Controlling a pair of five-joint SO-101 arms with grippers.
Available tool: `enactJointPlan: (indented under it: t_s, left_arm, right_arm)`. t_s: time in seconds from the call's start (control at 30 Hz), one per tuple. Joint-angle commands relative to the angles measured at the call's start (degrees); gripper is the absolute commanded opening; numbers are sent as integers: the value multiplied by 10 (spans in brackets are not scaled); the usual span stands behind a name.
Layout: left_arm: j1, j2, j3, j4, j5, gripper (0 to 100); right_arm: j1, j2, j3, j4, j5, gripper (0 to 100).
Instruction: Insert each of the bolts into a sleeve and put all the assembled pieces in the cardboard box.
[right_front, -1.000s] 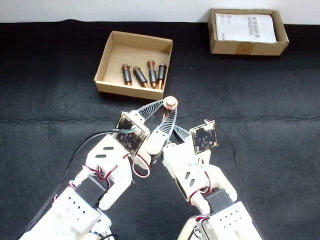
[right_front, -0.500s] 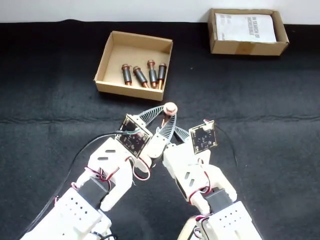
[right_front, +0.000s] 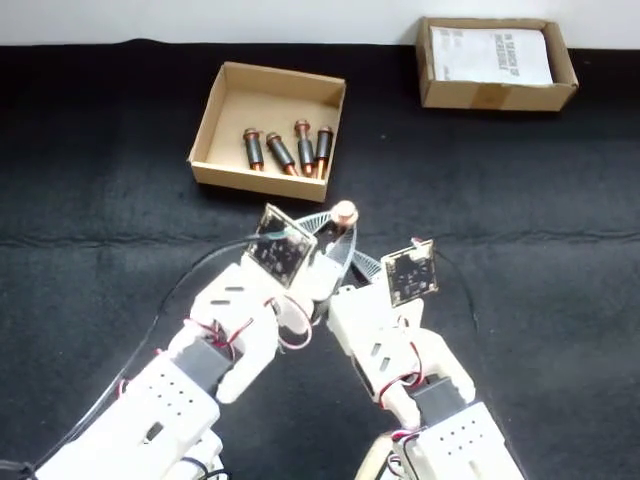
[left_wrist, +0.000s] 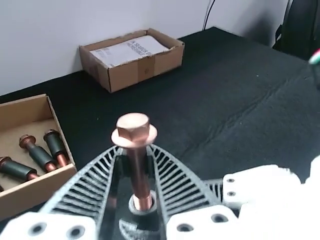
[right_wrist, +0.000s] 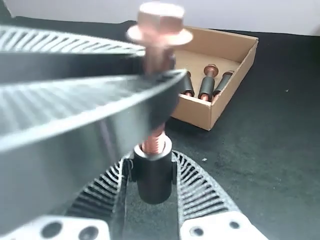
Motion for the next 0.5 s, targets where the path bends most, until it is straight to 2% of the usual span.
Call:
enactJointPlan:
  t_s: [0.0,0.3,0.47]
  left_arm:
    - [-11,7,-40,-10,10,11]
    - [-13,-4,12,-9,12,11]
    - [-13,-79,65,3,12,10]
  right_arm:
    - [-5,-7,-11,-7,3,8]
    - [-3,-7,-15,-7,3,8]
    - [-2,-7,-15,-7,4,8]
